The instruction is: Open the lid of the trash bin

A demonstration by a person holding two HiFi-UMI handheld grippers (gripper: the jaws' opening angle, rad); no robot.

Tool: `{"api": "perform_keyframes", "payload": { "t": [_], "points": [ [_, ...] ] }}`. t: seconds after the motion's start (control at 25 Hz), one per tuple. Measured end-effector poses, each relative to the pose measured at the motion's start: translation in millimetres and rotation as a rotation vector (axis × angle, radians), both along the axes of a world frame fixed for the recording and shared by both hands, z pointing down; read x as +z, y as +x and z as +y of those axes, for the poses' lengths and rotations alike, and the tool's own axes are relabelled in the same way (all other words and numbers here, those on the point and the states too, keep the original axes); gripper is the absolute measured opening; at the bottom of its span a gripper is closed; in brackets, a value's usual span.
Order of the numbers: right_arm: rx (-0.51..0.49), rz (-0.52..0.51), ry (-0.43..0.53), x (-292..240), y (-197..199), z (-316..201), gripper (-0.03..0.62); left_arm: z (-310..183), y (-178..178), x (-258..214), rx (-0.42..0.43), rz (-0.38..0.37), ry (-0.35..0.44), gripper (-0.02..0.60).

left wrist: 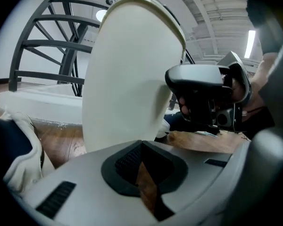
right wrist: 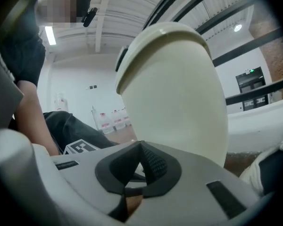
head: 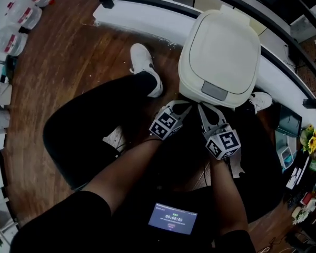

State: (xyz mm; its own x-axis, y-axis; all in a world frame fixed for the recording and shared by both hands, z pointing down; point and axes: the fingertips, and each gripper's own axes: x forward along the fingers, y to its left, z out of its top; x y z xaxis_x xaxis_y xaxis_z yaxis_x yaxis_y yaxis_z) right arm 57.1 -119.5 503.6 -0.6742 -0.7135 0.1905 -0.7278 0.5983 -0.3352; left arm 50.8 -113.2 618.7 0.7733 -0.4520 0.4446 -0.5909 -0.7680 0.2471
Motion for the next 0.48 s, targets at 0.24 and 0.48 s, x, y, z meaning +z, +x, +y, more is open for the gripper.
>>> {"api": "perform_keyframes", "payload": {
  "t": [0.24, 0.48],
  "points": [
    [-0.004, 0.019, -0.078, 48, -5, -5, 0.02, -16, 2, 37, -0.014, -0.018, -0.029, 0.034],
    [0.018, 0.009, -0.133, 74, 2, -5, 0.02, -36, 5, 65, -0.057, -0.032, -0.048, 0.035]
  ]
}}
